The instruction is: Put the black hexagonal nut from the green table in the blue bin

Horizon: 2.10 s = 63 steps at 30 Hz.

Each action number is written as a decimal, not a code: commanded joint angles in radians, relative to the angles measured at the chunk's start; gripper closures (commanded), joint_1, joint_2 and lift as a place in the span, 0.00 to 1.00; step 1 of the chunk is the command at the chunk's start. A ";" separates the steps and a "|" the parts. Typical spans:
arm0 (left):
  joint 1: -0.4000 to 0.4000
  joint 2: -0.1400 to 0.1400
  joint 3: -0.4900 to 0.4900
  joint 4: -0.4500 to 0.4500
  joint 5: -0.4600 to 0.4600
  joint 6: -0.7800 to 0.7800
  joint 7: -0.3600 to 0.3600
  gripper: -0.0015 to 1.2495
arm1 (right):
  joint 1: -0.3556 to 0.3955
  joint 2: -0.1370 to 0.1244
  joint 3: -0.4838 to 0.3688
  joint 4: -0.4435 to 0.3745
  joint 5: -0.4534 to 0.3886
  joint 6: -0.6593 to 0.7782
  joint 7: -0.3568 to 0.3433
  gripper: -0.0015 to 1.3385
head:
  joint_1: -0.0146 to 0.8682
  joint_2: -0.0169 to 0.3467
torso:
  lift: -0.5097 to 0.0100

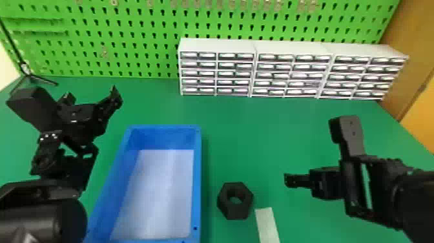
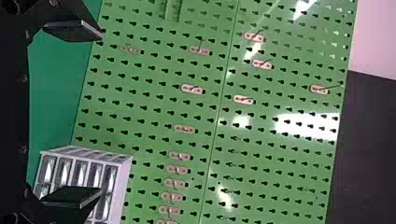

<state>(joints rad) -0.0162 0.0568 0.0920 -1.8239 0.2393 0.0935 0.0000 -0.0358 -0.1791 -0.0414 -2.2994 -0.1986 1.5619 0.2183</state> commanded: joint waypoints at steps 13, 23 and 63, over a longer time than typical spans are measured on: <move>-0.004 0.000 0.000 -0.002 -0.006 0.000 0.000 0.10 | -0.062 -0.039 0.015 0.009 -0.113 0.010 0.001 0.32 | 0.80 0.07 | 0.79; 0.001 0.000 0.002 -0.006 -0.006 0.000 0.000 0.10 | -0.075 -0.046 0.032 0.015 -0.153 0.010 0.000 0.32 | 0.80 0.07 | 0.79; 0.010 0.000 0.011 -0.018 -0.011 0.011 0.000 0.10 | -0.098 -0.060 0.051 0.041 -0.200 0.010 0.000 0.32 | 0.80 0.07 | 0.79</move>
<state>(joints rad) -0.0060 0.0567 0.1027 -1.8422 0.2287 0.1039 0.0000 -0.1308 -0.2391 0.0075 -2.2594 -0.3988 1.5677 0.2186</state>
